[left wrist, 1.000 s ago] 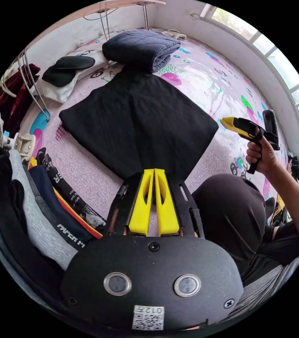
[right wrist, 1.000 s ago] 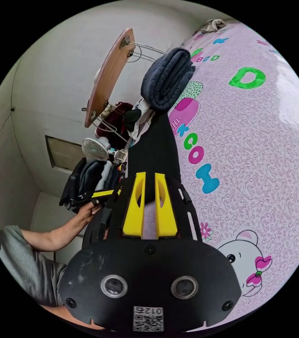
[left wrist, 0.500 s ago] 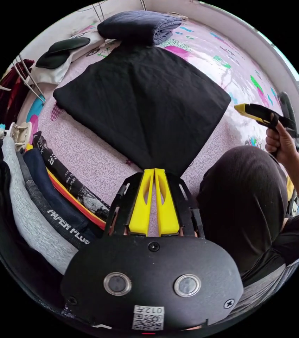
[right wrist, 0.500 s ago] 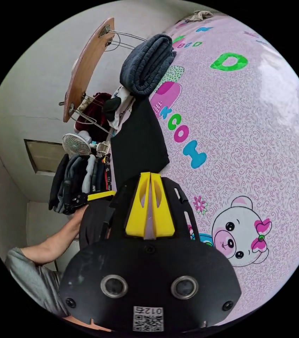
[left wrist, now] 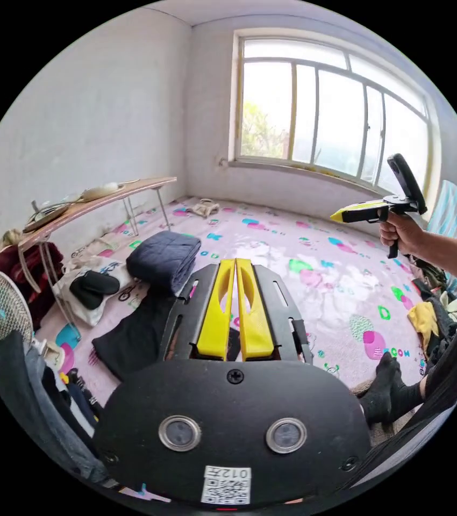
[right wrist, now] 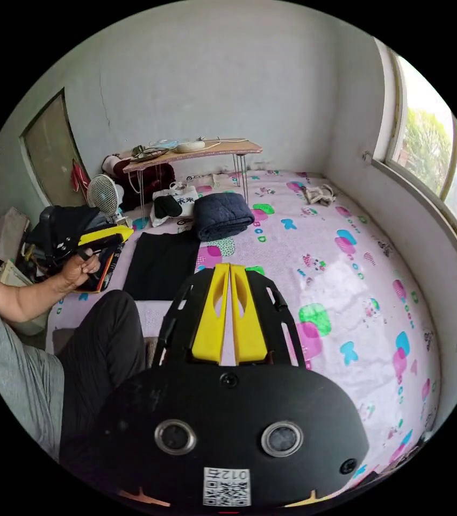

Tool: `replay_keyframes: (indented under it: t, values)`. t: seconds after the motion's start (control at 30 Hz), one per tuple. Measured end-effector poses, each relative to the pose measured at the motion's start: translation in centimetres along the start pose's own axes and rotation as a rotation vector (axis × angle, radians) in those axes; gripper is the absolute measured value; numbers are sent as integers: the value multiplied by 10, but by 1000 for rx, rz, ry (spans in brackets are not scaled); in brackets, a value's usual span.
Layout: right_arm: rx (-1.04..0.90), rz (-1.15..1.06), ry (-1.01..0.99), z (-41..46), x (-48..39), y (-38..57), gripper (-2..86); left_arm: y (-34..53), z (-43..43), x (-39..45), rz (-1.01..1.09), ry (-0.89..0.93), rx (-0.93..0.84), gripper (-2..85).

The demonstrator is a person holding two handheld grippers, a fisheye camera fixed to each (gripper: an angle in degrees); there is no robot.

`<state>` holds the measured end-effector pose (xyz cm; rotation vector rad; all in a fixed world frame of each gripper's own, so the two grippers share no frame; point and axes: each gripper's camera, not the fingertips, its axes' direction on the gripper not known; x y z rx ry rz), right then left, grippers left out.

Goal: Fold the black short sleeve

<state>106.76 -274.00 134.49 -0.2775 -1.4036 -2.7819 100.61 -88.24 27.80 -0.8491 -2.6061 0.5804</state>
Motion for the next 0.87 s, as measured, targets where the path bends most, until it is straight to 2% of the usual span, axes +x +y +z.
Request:
replay_keyframes:
  t: [0.13, 0.3, 0.37, 0.43, 0.5, 0.57, 0.67, 0.77, 0.87]
  values:
    - [-53, -76, 210, -84, -27, 56, -8, 3, 38, 78, 70, 212, 37, 7]
    - [-215, 52, 374, -154, -45, 187, -9, 30, 109, 202, 200, 504, -92, 7]
    - [-326, 189, 450, -184, -47, 269, -9, 44, 130, 238, 241, 586, -161, 8]
    - [-357, 353, 506, -211, -47, 335, -9, 60, 152, 268, 258, 666, -230, 8]
    - [-323, 541, 532, -241, -50, 403, -9, 83, 176, 303, 261, 766, -311, 8]
    - [-182, 830, 554, -278, -66, 497, -8, 100, 192, 329, 278, 822, -374, 8]
    - [19, 1114, 534, -301, -111, 613, -8, 126, 207, 373, 367, 900, -452, 8]
    - [65, 1301, 592, -302, -168, 700, -7, 148, 216, 414, 471, 966, -504, 8]
    - [32, 1404, 653, -301, -223, 759, -5, 167, 222, 453, 559, 1023, -538, 7]
